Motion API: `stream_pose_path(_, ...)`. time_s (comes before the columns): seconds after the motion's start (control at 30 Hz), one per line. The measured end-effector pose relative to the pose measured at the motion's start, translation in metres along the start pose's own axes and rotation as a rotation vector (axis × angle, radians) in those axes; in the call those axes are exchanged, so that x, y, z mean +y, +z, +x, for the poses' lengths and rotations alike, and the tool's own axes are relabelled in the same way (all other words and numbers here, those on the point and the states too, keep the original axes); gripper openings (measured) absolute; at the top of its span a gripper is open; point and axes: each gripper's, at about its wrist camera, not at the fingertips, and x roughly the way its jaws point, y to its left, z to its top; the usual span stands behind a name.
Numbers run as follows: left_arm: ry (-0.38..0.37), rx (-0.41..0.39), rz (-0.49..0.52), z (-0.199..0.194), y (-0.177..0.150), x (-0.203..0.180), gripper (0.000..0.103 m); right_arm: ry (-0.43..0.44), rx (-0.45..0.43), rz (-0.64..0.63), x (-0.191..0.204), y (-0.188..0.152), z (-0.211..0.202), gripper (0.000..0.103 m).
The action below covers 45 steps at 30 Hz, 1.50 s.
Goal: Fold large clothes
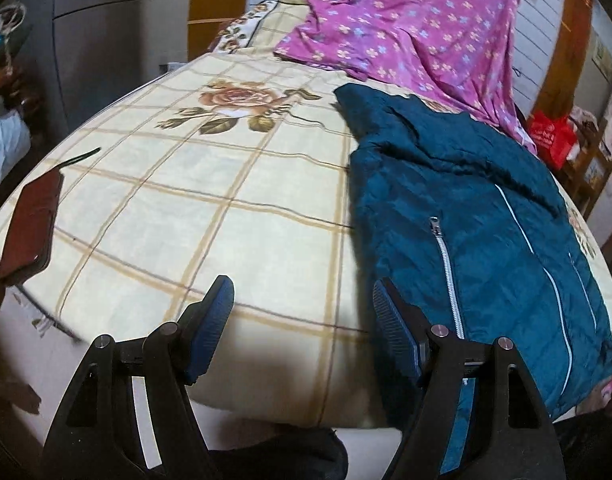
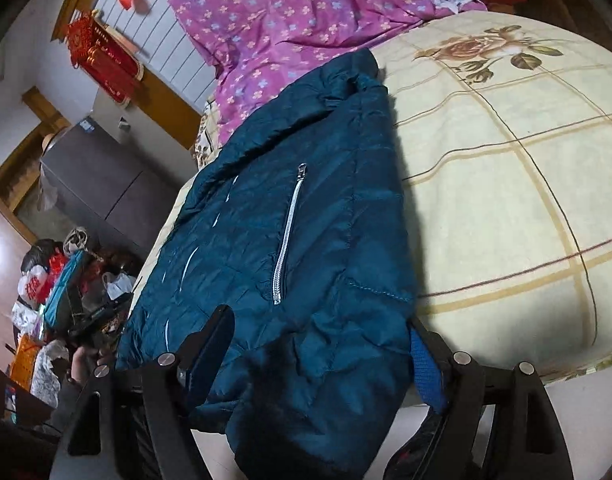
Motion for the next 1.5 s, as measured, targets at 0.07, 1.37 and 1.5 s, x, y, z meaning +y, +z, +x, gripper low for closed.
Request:
stream_pose_path(0.07,-0.015,0.017,-0.011,-0.002,-0.004,0.004,0.073,0.015,0.001,0.011,-0.001,0.000,0.000,0.080)
stream_pose_path(1.37,-0.351,0.210,0.105,0.001,-0.064,-0.060,0.045,0.006,-0.017,-0.042,0.012,-0.005,0.008,0.086)
stream_pose_path(1.5,-0.332,0.197,0.126,0.003,-0.062,-0.067,0.046,-0.017,-0.040,-0.057,0.015,-0.009,0.008,0.086)
